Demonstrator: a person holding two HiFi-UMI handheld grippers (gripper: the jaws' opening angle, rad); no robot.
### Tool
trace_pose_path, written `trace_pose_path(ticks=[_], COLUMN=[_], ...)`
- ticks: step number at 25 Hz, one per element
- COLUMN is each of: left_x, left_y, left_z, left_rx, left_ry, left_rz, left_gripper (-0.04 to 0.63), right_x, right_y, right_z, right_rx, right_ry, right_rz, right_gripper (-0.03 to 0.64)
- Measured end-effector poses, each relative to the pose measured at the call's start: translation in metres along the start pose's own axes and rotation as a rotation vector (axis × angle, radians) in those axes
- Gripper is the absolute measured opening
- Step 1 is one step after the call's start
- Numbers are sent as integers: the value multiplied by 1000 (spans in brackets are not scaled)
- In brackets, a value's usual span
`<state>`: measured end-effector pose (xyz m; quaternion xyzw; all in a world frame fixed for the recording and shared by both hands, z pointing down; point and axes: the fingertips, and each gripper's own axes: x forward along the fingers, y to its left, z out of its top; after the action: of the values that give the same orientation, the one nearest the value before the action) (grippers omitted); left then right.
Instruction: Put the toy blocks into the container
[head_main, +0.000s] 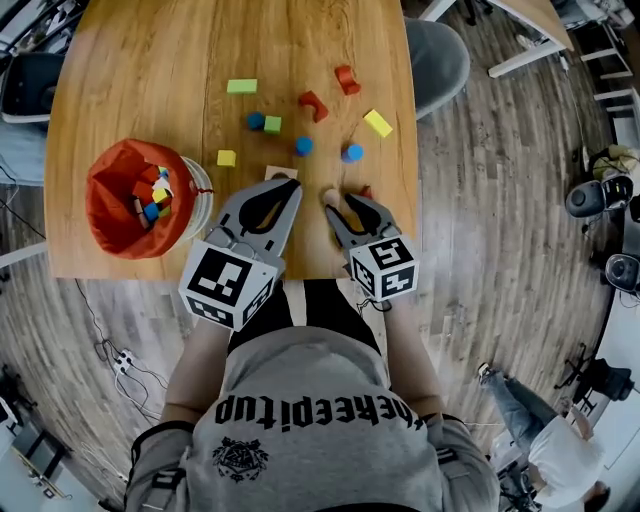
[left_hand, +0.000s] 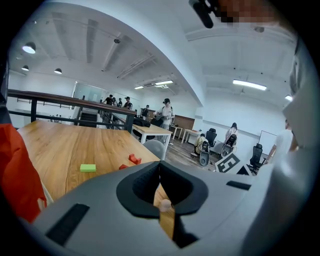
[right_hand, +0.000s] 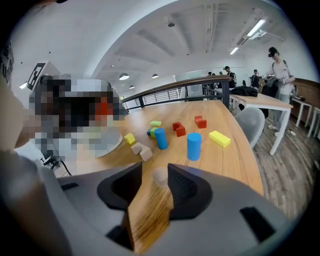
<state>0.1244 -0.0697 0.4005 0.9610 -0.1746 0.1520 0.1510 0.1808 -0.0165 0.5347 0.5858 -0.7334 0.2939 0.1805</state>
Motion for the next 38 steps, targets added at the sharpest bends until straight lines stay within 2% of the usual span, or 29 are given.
trace_pose_path(ticks=[18,21,25,31,38], left_x=[-6,-7,-9,-11,-22], left_y=[19,22,25,28,31], left_z=[-14,-14,-13,-9,2], left_rx=[-54,-58,-63,-61,-53], left_ry=[22,21,18,5,-32], left_rz=[44,50,56,64,87], left_gripper=[15,15,15,15,15], right_x=[31,34,35,32,22], right_y=[-6,-8,-7,-1,15], right_z=[-19,-23,-22,-8,35], right_rx=[-8,-17,-38,-41,-50], right_ry=[97,120,130,97,-5], right_rz=[-10,-29,-23,-5,38], right_gripper=[181,144,138,137,135])
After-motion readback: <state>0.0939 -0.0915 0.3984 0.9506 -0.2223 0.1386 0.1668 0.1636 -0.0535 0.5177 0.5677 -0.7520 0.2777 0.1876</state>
